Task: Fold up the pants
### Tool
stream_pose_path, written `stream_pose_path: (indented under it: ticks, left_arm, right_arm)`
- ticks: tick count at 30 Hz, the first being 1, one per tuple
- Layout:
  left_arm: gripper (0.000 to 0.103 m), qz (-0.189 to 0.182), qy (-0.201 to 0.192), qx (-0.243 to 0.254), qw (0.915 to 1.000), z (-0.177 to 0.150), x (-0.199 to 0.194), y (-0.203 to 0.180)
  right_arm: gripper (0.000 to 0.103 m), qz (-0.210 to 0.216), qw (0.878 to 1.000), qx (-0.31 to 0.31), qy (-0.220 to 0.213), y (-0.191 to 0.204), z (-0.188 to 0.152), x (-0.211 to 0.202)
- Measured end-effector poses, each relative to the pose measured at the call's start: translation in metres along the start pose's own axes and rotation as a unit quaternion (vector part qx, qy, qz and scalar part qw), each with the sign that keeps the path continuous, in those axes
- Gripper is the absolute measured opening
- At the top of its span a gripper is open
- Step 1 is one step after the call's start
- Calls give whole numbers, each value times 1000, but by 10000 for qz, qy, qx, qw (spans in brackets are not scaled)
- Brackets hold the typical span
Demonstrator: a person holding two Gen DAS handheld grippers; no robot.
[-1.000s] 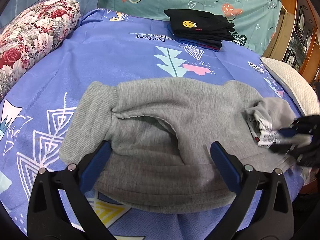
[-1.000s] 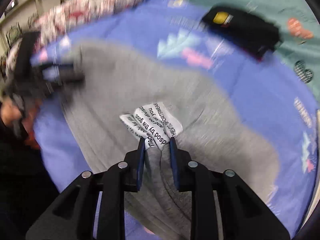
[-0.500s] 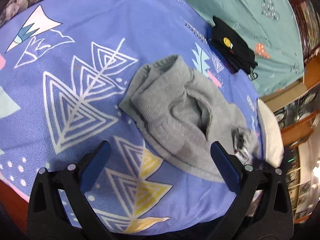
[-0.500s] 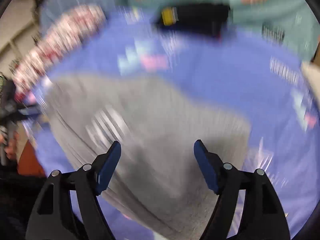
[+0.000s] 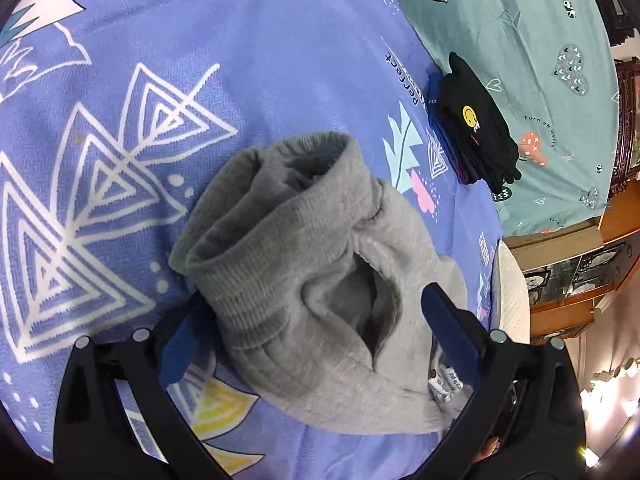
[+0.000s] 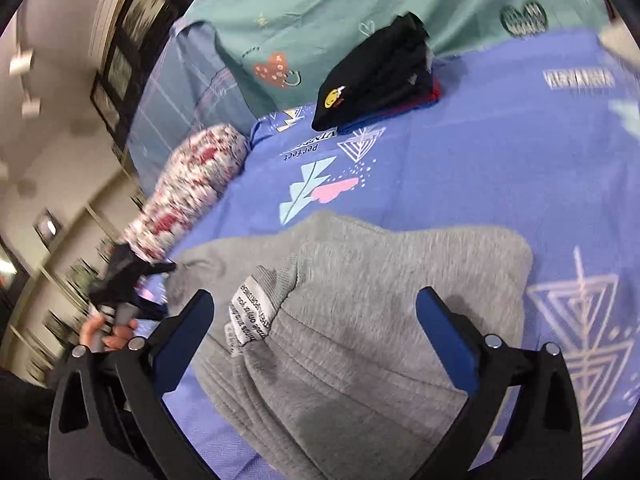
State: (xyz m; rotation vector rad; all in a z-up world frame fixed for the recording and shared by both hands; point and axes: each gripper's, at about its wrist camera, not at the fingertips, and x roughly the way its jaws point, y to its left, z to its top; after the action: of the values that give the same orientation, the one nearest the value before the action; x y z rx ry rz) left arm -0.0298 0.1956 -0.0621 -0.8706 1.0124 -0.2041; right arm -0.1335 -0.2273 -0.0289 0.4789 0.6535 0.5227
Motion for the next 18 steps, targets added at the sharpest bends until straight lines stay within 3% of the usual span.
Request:
stream_pose_path:
  ticks: [4,7,10,12,15,18]
  left_arm:
    - [101,-223,142,-26,9996,-10,1,-6]
    - [101,-320,548,-149,9979,-28,1,-11]
    - [101,-319,802,-133,9962,-42,3,-16]
    - [101,-370,664,-333,9966,-37,2,-10]
    - [101,-541,132,-736,9957,-13,0,3]
    - [100,-764,-1,-801,9939,-2,8,-1]
  right_arm:
    - [102,85,9998,73,141,-1,2,-2]
    - [102,86,9997,-174,118,7,3,-1]
    - [102,144,9996,-34,242,2,7,8]
    - [102,220,9993,98,285,-2,7,11]
    - [102,259,9993,110,262,-2,5,9]
    - [102,226,9994,-2,270,1,3,9]
